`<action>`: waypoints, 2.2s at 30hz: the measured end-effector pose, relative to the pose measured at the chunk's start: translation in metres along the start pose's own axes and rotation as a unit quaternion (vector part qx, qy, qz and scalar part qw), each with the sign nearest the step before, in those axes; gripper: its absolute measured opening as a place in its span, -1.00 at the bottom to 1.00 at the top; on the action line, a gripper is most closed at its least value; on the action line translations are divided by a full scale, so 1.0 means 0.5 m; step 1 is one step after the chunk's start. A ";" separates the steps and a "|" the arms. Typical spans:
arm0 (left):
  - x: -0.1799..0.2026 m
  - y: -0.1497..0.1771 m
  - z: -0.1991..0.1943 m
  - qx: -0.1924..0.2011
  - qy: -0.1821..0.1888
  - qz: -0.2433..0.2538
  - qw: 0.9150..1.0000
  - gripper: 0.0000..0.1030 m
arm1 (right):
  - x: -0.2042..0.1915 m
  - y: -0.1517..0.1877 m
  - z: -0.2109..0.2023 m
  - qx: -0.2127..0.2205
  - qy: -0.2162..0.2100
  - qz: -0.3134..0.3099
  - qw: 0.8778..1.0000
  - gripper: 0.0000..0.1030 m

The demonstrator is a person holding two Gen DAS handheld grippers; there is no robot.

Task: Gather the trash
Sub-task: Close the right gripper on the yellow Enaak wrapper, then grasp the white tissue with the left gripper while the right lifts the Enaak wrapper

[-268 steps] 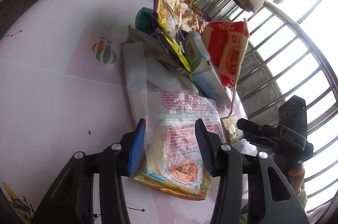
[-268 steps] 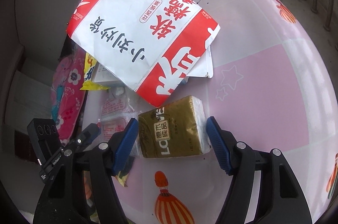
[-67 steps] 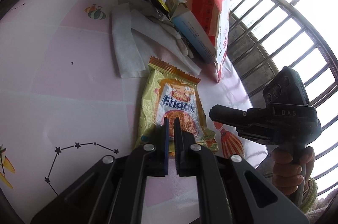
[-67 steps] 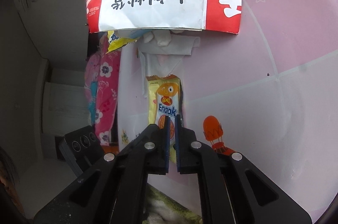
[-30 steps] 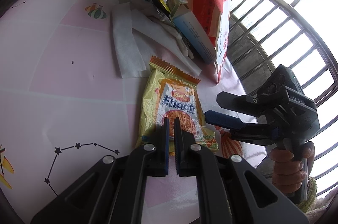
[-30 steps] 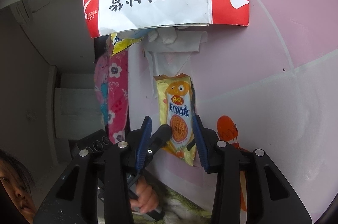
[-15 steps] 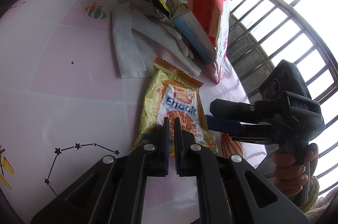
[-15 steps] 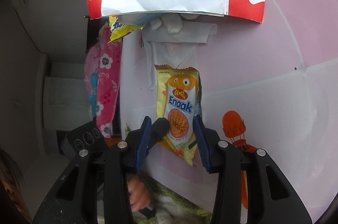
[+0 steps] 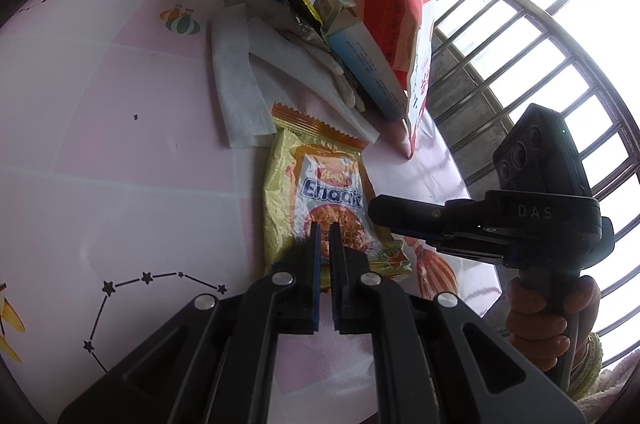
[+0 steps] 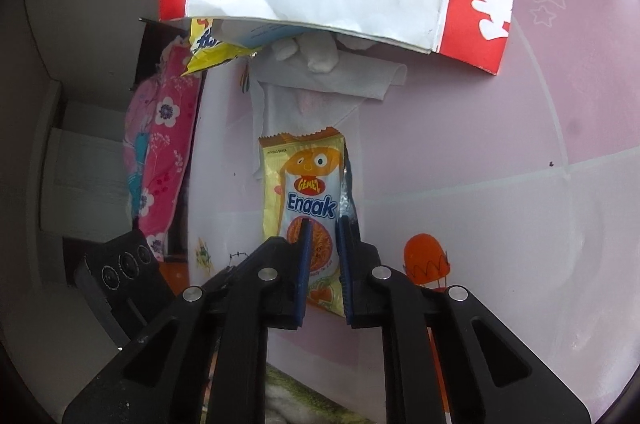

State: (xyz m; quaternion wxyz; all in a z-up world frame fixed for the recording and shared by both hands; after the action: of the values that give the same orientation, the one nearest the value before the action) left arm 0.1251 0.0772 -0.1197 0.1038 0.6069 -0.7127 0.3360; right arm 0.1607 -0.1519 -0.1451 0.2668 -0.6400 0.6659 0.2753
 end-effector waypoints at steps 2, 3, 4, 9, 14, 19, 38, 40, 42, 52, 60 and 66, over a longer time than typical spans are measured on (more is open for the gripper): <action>-0.001 0.000 -0.001 0.000 0.001 0.000 1.000 -0.92 | -0.005 -0.001 0.007 -0.005 -0.007 -0.001 1.000 -0.70; 0.000 0.001 0.000 0.000 0.001 0.000 1.000 -0.92 | -0.005 -0.004 0.010 -0.005 -0.009 0.001 1.000 -0.70; -0.001 0.001 0.000 0.000 0.002 -0.001 1.000 -0.92 | -0.003 -0.006 0.012 -0.005 -0.012 0.003 1.000 -0.70; 0.001 0.001 0.000 0.000 0.003 0.000 1.000 -0.92 | -0.011 -0.007 0.005 0.017 0.051 -0.023 0.998 -0.92; 0.004 0.003 0.000 0.000 0.003 0.001 1.000 -0.92 | -0.033 -0.007 0.014 0.030 0.086 -0.056 0.994 -0.82; 0.010 0.003 0.000 0.004 -0.007 0.011 1.000 -0.92 | -0.039 -0.004 0.026 0.036 0.104 -0.066 0.992 -0.99; -0.045 -0.123 -0.002 0.054 -0.114 -0.022 0.992 -0.41 | 0.023 0.018 -0.041 0.064 0.113 -0.035 0.991 -1.00; -0.039 -0.137 0.009 0.057 -0.133 -0.011 0.989 -0.41 | 0.027 0.021 -0.045 0.068 0.113 -0.030 0.991 -1.00; -0.033 -0.144 0.017 0.058 -0.148 -0.004 0.987 -0.41 | 0.029 0.023 -0.050 0.073 0.113 -0.026 0.991 -1.00; -0.032 -0.105 -0.012 0.049 -0.149 -0.017 0.987 -0.98 | 0.017 0.033 -0.085 0.100 0.094 -0.030 0.990 -1.00; 0.019 -0.029 -0.111 0.079 -0.128 0.003 0.989 -0.98 | 0.017 0.047 -0.133 0.124 0.063 -0.037 0.990 -1.00; 0.080 0.008 -0.190 0.114 -0.108 0.045 0.987 -0.98 | 0.015 0.056 -0.185 0.151 0.059 -0.046 0.986 -1.00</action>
State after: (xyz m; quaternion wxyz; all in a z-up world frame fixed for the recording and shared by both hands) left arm 0.0868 0.1032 -0.0274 -0.0589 0.6146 -0.7036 0.3518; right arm 0.1320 -0.2220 -0.0845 0.3334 -0.6377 0.6838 0.1212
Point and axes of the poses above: each gripper's, at about its wrist camera, not at the fingertips, and z roughly the way its jaws point, x to its right, y to its underside, the point moved 5 cm from there along z, roughly the way its jaws point, and after that the axes turned 11 degrees about -x, right-handed, at the moved point
